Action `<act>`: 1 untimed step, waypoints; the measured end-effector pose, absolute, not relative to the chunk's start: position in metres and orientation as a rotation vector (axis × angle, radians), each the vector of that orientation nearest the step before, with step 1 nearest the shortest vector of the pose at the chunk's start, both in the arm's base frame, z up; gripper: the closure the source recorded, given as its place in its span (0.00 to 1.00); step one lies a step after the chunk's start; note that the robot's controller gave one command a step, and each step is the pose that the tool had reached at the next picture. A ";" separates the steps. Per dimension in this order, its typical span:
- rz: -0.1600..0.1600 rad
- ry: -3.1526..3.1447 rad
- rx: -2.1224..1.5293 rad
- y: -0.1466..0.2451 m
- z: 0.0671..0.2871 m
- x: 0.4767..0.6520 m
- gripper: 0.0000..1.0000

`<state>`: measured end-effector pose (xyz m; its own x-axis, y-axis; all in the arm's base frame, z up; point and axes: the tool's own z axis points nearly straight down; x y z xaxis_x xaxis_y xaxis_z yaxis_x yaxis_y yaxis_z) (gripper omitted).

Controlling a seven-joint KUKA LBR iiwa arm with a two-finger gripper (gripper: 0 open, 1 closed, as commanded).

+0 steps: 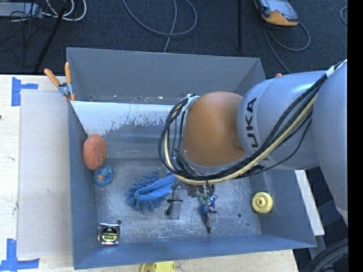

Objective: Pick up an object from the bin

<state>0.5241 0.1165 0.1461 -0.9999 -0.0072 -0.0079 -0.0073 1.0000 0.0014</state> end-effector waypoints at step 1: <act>0.000 3.144 -0.005 0.125 0.113 0.572 0.00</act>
Offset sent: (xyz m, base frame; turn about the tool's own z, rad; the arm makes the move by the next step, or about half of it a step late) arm 0.0364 -0.0258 -0.0632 -0.0073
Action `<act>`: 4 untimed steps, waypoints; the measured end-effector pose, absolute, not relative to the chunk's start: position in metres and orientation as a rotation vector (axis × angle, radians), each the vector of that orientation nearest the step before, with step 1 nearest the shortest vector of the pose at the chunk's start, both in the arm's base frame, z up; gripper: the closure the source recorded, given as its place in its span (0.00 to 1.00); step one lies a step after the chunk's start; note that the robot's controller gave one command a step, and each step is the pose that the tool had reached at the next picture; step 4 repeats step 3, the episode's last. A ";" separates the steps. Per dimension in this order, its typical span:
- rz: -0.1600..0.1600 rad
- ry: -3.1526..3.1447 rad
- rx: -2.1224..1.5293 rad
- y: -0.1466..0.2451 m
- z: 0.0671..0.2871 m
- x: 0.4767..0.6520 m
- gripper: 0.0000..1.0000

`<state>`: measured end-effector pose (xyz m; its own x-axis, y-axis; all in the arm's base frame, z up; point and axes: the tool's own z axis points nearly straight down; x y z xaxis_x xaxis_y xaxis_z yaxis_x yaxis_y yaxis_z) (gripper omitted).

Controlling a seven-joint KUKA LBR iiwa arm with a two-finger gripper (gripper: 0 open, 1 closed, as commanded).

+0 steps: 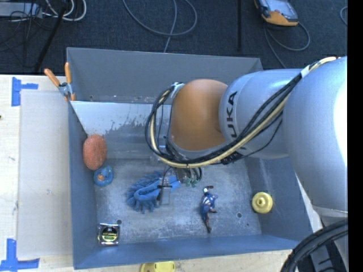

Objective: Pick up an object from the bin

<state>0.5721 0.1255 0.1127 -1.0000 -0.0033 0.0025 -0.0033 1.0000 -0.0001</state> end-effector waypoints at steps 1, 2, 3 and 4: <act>-0.001 -3.139 0.018 0.091 0.082 0.560 1.00; -0.001 -3.139 0.016 0.090 0.082 0.560 1.00; -0.001 -3.142 0.007 0.107 0.207 0.563 1.00; -0.001 -3.142 0.007 0.107 0.207 0.563 1.00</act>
Offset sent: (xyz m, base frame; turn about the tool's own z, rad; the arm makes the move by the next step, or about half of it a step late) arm 0.0000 0.0000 0.0000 0.0000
